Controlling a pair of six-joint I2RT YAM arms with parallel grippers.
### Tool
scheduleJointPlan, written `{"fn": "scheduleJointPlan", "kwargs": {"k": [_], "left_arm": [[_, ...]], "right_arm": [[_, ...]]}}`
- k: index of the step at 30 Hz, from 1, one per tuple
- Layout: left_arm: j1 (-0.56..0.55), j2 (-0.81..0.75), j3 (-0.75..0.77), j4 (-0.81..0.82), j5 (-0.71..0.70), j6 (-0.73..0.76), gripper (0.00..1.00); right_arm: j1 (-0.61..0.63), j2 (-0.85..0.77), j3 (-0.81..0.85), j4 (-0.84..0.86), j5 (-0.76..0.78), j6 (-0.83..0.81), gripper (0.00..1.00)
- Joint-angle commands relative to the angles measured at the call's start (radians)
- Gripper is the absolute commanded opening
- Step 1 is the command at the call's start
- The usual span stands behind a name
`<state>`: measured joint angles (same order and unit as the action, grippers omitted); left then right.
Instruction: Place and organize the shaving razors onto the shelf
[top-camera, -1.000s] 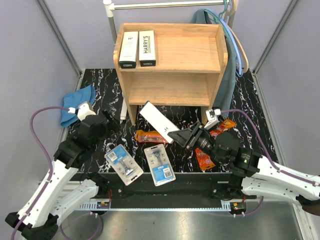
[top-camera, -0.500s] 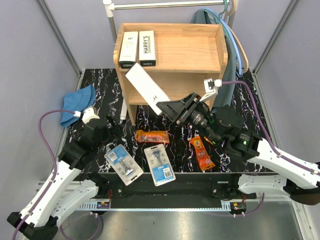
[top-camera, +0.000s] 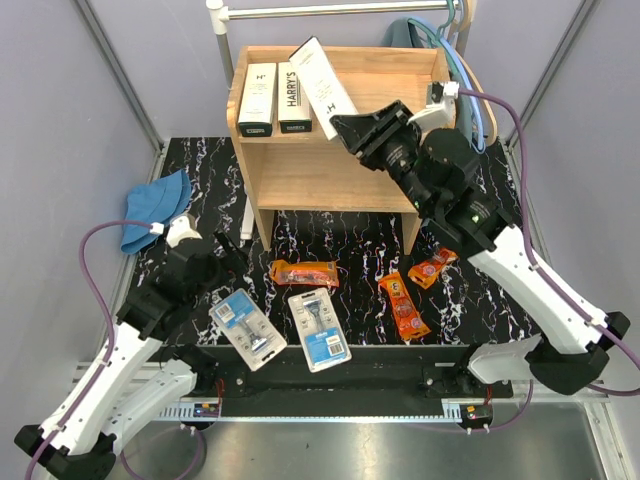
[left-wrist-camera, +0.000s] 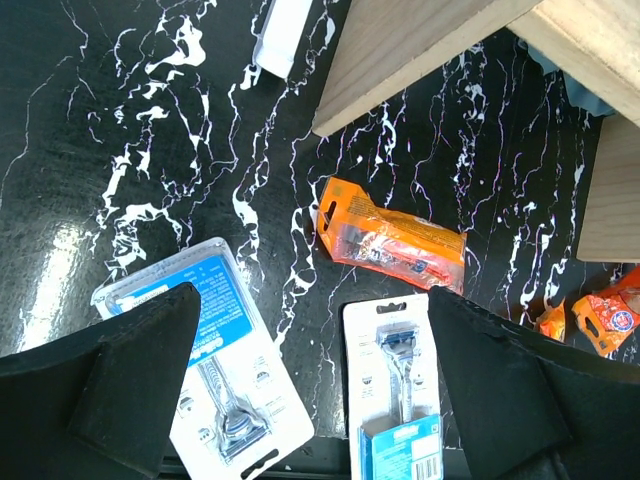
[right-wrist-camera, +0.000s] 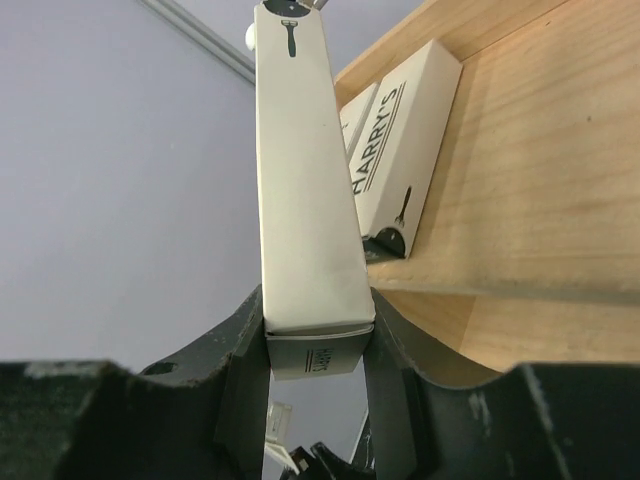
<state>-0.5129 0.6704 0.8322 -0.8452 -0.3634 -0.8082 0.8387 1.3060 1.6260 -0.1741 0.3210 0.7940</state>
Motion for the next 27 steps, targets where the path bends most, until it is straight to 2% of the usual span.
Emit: {"fn": "scheduleJointPlan", "kwargs": {"k": [1,4,10,22,27], "left_arm": [[0.002,-0.011,-0.019,0.052,0.026,0.017,0.99],[0.001,-0.014,-0.027,0.054,0.027,0.017,0.99],[0.002,-0.019,-0.028,0.054,0.027,0.02,0.99],[0.002,-0.029,-0.033,0.052,0.029,0.02,0.99],[0.002,-0.029,-0.035,0.054,0.032,0.023,0.99]], "right_arm": [[-0.096,0.041,0.097,-0.011,-0.115,0.05,0.06],[-0.15,0.075,0.11,-0.016,-0.146,0.091,0.06],[-0.181,0.101,0.094,-0.024,-0.122,0.168,0.06],[-0.181,0.15,0.103,-0.044,-0.103,0.258,0.08],[-0.182,0.173,0.118,-0.042,-0.135,0.269,0.14]]}}
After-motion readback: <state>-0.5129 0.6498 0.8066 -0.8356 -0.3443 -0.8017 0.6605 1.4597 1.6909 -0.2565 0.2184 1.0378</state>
